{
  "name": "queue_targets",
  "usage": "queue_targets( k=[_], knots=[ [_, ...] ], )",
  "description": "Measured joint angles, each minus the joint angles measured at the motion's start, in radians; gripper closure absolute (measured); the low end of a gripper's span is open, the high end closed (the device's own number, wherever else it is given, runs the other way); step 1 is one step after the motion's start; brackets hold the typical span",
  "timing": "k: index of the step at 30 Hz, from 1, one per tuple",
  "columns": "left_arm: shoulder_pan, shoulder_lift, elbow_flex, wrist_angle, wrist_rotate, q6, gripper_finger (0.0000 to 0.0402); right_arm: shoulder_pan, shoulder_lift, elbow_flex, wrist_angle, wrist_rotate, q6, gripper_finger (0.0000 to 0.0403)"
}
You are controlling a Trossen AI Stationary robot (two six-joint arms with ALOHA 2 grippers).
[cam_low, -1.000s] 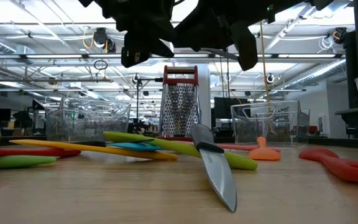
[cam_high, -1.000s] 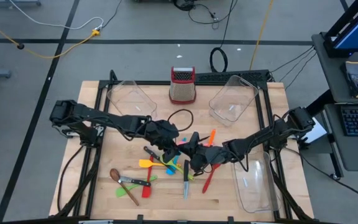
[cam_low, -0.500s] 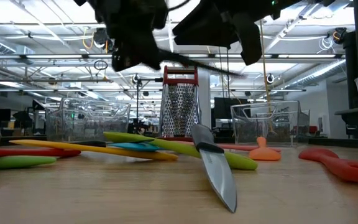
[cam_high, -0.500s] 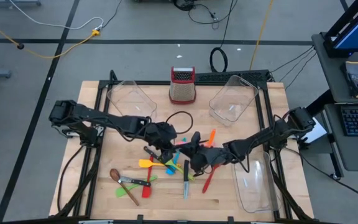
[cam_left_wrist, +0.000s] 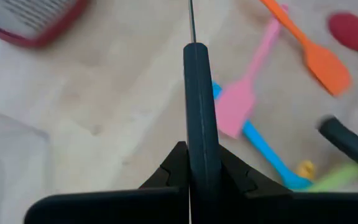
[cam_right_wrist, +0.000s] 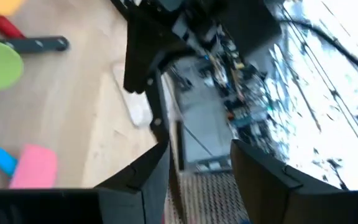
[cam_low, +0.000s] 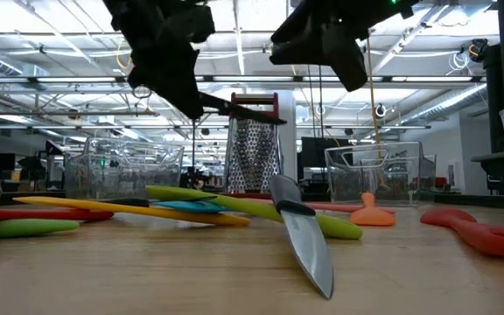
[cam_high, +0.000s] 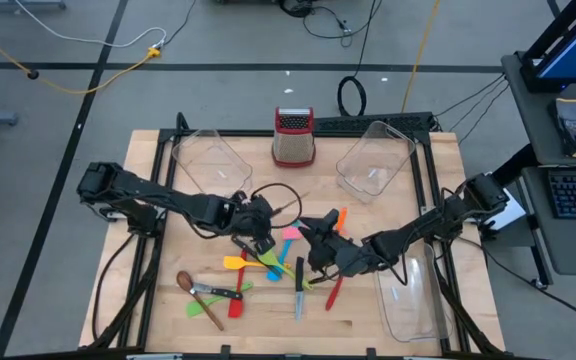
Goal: Pick & Place Kitchen Items
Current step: Put the right black knife into the top left transparent bin
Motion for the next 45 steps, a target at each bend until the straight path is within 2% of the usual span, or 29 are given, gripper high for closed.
queue_targets(
  k=[10,18,22,29,34,38,41,45],
  knots=[
    [-0.127,-0.025,0.001,-0.018,-0.382,-0.092,0.0373,0.069,-0.002,-0.133,0.0,0.166,0.108,0.0251],
    [-0.329,-0.033,0.001,-0.003,-0.612,-0.121,0.0373,0.126,-0.028,-0.249,0.04,0.195,0.263,0.0265],
    [-0.439,-0.034,0.0,0.048,-0.686,-0.106,0.0373,0.135,-0.067,-0.271,0.066,0.134,0.324,0.027],
    [-0.609,-0.033,0.0,0.142,-0.799,-0.061,0.0373,0.125,-0.143,-0.291,0.091,-0.125,0.391,0.0279],
    [-0.692,-0.033,0.0,0.258,-0.817,0.044,0.0373,0.121,-0.167,-0.292,0.102,-0.246,0.391,0.0285],
    [-0.733,-0.033,0.0,0.391,-0.781,0.177,0.0373,0.121,-0.166,-0.292,0.101,-0.281,0.378,0.0287],
    [-0.749,-0.033,0.0,0.519,-0.676,0.315,0.0373,0.121,-0.166,-0.292,0.099,-0.281,0.365,0.0287],
    [-0.738,-0.033,0.0,0.673,-0.446,0.495,0.0373,0.12,-0.166,-0.292,0.113,-0.282,0.337,0.0287]
  ],
)
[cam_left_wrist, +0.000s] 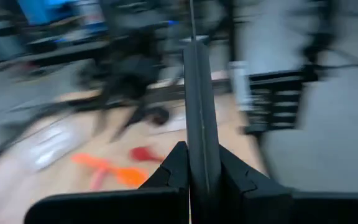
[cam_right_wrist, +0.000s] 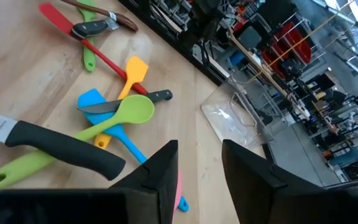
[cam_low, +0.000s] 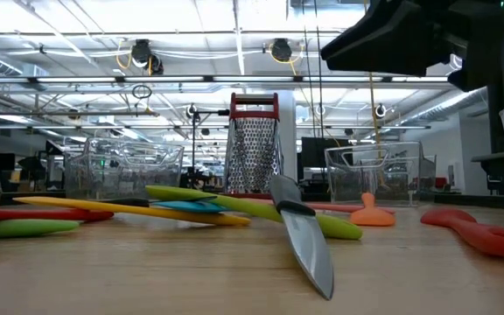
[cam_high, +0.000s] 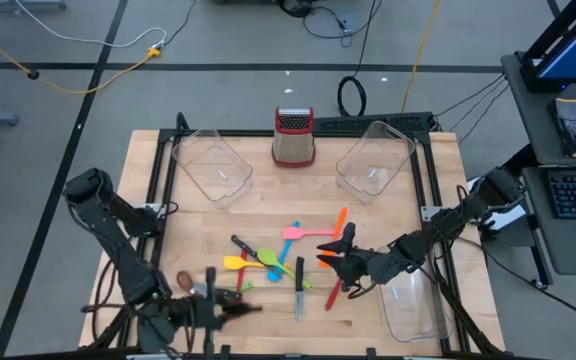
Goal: Pick & Place Kitchen Items
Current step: Put the right black knife into the top left transparent bin
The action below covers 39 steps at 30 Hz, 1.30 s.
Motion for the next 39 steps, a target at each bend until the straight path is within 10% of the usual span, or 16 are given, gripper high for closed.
queue_targets(
  k=[7,17,28,39],
  knots=[
    [0.05,0.0,0.0,0.141,0.3,0.204,0.0373,0.0,0.001,0.0,0.03,-0.069,-0.008,0.0287],
    [0.099,0.0,0.0,0.101,0.336,0.096,0.0373,0.001,0.001,0.0,0.03,-0.075,-0.023,0.0287],
    [0.16,-0.103,-0.001,-0.637,-0.077,-0.926,0.0373,0.001,0.001,0.0,0.033,-0.073,-0.026,0.0287],
    [0.363,-0.182,0.0,-1.267,-0.017,-1.547,0.0373,0.001,0.001,0.0,0.031,-0.073,-0.026,0.0287]
  ],
)
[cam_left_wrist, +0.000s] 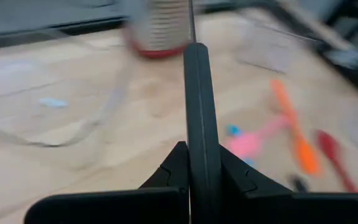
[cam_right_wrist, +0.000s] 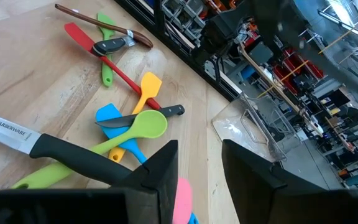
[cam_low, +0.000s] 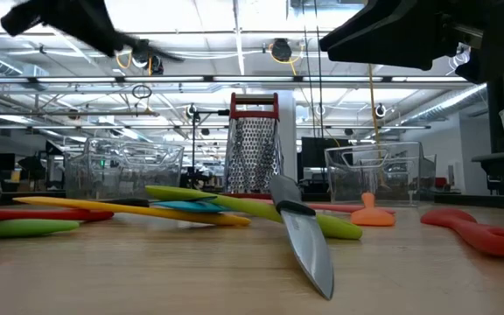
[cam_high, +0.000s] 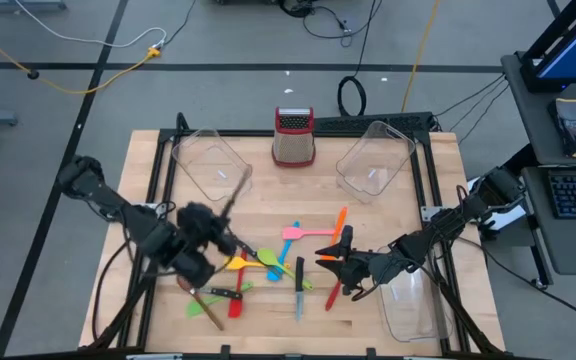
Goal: Pick & Place Kitchen Items
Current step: Put the right black knife into the top left transparent bin
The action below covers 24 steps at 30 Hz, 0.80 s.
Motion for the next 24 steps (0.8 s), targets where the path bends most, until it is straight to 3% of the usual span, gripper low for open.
queue_targets(
  k=[5,9,19,24],
  knots=[
    [0.129,0.0,0.0,-0.235,0.084,-0.176,0.0373,0.0,0.0,0.0,0.0,0.003,0.0,0.0287],
    [0.239,0.0,0.0,-0.309,0.178,-0.22,0.0373,0.0,0.0,0.0,0.0,0.004,0.0,0.0287],
    [0.523,0.0,0.0,-0.301,0.341,-0.045,0.0373,0.0,0.0,0.0,0.0,0.004,0.0,0.0287],
    [0.603,0.01,0.0,-0.193,0.388,0.12,0.0373,0.0,0.0,0.0,0.0,0.004,0.0,0.0287]
  ],
)
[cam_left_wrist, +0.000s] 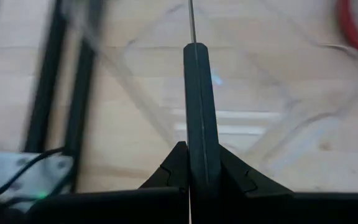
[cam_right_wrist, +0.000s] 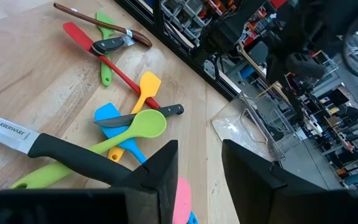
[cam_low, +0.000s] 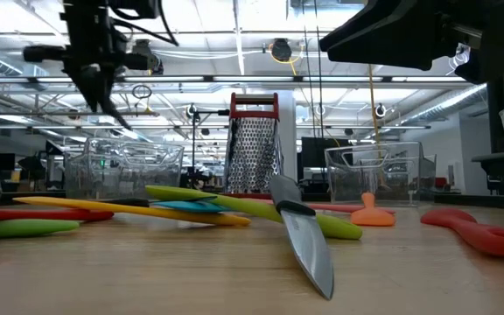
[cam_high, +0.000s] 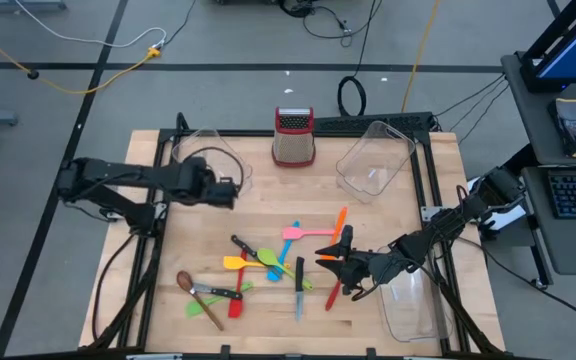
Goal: Pick & Place Kitchen Items
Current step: Put the right black knife into the top left transparent bin
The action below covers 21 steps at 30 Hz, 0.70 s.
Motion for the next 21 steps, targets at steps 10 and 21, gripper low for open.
queue_targets(
  k=[10,21],
  knots=[
    [0.123,0.037,-0.032,0.034,0.077,0.138,0.0373,0.0,0.0,0.0,-0.002,0.0,0.0,0.0287],
    [0.225,0.039,-0.048,0.122,0.088,0.31,0.0373,0.0,0.0,0.0,-0.001,0.0,0.0,0.0287]
  ],
)
